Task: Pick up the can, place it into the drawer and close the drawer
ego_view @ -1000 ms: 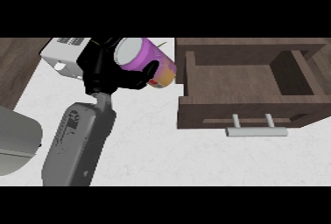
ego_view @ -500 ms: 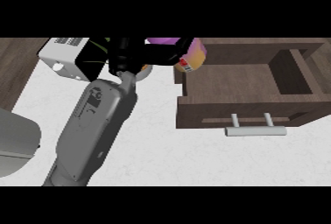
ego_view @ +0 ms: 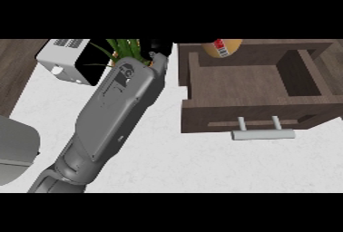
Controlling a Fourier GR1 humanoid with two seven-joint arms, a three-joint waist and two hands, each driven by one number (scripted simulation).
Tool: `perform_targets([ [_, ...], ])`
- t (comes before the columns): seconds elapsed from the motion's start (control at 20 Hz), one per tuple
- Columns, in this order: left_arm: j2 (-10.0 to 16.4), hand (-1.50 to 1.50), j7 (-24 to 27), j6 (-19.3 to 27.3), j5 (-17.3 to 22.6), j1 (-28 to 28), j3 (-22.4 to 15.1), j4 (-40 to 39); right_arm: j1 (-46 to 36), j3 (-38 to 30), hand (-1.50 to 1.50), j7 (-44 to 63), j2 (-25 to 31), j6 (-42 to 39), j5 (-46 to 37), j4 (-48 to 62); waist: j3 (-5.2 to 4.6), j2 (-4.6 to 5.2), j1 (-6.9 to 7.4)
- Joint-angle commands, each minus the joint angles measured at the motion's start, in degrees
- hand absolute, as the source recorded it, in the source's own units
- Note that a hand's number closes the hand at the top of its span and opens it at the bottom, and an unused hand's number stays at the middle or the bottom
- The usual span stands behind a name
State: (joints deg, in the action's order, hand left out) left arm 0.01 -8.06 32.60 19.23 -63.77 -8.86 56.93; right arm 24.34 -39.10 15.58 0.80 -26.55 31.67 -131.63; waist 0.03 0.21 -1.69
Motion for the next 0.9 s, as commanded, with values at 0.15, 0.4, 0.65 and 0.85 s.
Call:
perform_targets([
  [0.15,0.0,1.5,2.9,3.9,7.9,-5.3,-5.7,-6.6,-0.3,-0.6,-1.5,1.2,0.4,-0.4,0.7,-0.1,0.0,-0.01,-0.47],
  [0.4,0.0,1.5,6.4,5.6,13.1,-11.5,-8.1,-14.6,-3.5,0.6,-1.5,2.0,0.6,1.1,0.6,1.2,0.03,0.29,-1.44],
  [0.65,0.0,1.5,8.9,4.9,17.6,-14.1,-9.9,-19.8,-5.6,0.2,-1.5,1.0,1.7,0.5,-2.0,4.5,0.07,0.45,-1.65],
  [0.85,0.0,1.5,11.7,4.1,20.4,-14.2,-12.2,-23.8,-4.9,1.4,-1.5,4.2,1.5,2.1,-0.9,-1.3,0.03,0.59,-2.11],
])
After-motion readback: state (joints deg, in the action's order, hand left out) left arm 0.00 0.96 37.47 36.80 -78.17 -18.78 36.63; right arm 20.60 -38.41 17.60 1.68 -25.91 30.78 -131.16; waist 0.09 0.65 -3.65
